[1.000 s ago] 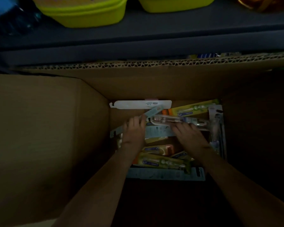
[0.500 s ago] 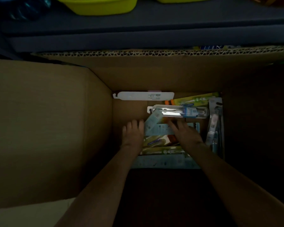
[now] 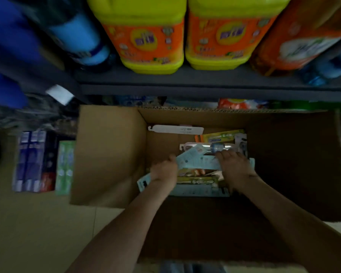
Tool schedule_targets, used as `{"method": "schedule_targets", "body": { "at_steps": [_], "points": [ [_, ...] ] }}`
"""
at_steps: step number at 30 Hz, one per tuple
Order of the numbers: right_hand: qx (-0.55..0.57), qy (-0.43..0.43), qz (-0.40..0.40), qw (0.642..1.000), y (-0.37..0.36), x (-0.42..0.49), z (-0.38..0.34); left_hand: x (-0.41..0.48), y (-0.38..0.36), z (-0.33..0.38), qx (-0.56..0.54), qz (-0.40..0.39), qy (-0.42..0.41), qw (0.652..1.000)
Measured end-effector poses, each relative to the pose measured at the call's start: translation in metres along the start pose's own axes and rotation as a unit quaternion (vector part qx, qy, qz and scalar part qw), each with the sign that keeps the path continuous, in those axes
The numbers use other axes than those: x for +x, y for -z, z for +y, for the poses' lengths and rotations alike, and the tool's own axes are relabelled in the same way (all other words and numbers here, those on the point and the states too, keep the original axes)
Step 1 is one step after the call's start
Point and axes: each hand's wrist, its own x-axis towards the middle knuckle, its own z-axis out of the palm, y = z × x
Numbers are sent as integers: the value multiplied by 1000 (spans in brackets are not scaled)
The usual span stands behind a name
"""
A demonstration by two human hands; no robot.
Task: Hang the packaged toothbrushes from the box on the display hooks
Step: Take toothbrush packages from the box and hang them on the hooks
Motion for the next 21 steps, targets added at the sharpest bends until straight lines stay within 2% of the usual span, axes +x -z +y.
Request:
{"method": "schedule_targets", "body": {
  "at_steps": [3, 6, 9, 13, 16, 19, 21],
  "points": [
    [41, -10, 38, 998, 44, -49, 3, -58, 43, 7, -56, 24, 5, 998],
    [64, -11, 79, 995, 92, -107, 3, -114, 82, 3, -167, 39, 40, 984],
    [151, -25, 87, 984, 138, -171, 1, -173, 119, -5, -351, 20, 83, 933],
    [382, -27, 93, 919, 193, -243, -6, -242, 169, -12, -510, 22, 83, 856],
    [467, 16, 119, 876, 237, -289, -9, -298, 216, -12, -598, 27, 82, 797],
    [559, 71, 139, 815, 284, -331, -15, -350, 258, -4, -649, 41, 82, 755],
    [597, 113, 155, 779, 313, -357, -21, -378, 279, 2, -681, 66, 52, 727]
  ]
}}
